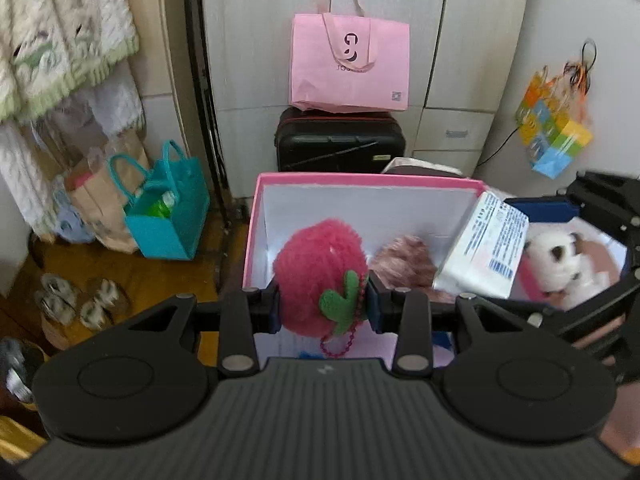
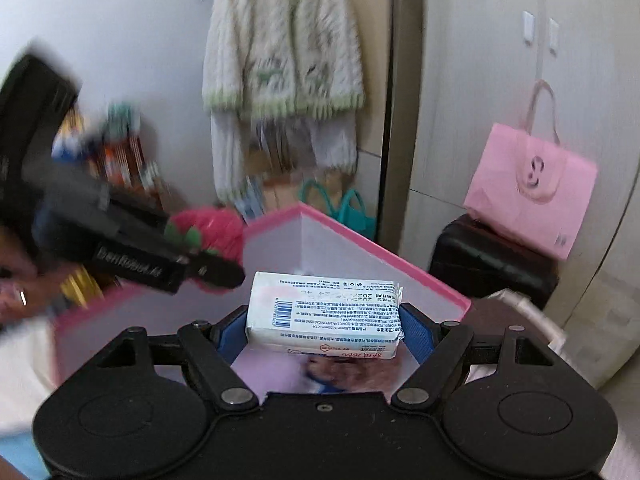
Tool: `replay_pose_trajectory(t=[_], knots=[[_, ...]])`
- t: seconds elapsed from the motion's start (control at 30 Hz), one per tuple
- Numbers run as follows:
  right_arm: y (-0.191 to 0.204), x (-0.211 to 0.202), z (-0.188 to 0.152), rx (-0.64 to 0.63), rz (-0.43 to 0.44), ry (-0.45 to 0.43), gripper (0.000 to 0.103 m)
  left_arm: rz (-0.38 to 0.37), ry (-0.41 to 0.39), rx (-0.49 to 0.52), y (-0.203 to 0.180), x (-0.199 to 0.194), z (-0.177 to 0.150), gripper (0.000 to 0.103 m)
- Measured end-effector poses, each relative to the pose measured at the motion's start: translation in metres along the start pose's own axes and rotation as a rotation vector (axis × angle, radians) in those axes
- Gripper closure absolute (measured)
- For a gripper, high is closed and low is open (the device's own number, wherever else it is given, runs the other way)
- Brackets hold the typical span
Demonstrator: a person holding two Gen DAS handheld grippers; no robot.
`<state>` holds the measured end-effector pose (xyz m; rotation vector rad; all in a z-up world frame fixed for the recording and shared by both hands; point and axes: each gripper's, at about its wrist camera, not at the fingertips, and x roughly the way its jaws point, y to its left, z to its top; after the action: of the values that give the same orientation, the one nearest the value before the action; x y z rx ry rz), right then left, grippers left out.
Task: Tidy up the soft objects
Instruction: 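Open the left tool to drop the pouf while the right tool releases the wipes pack into the box, then withdraw both tools from the box toward the panda plush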
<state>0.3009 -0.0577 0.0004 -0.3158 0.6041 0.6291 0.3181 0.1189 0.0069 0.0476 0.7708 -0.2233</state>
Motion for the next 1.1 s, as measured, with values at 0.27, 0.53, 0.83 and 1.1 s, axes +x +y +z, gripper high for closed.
replay_pose_trajectory(t=[0.27,0.53,0.83,1.1], knots=[[0.009,0.027,0.005,-0.117,-0.033,0.047,0.021,0.043,-0.080,0.093,-0.022,0.011,0.009,0.066],[0.001,0.049,0.004,-0.080,-0.058,0.105,0.018,0.059,-0.019,0.083,-0.024,0.031,0.013,0.048],[-0.019,-0.022,-0.018,0.105,0.042,-0.019,0.018,-0.018,-0.093,0.085,-0.020,-0.040,-0.009,0.038],[-0.029,-0.104,-0.072,0.214,0.085,-0.059,0.017,-0.131,-0.117,0.163,-0.035,-0.127,-0.049,0.035]])
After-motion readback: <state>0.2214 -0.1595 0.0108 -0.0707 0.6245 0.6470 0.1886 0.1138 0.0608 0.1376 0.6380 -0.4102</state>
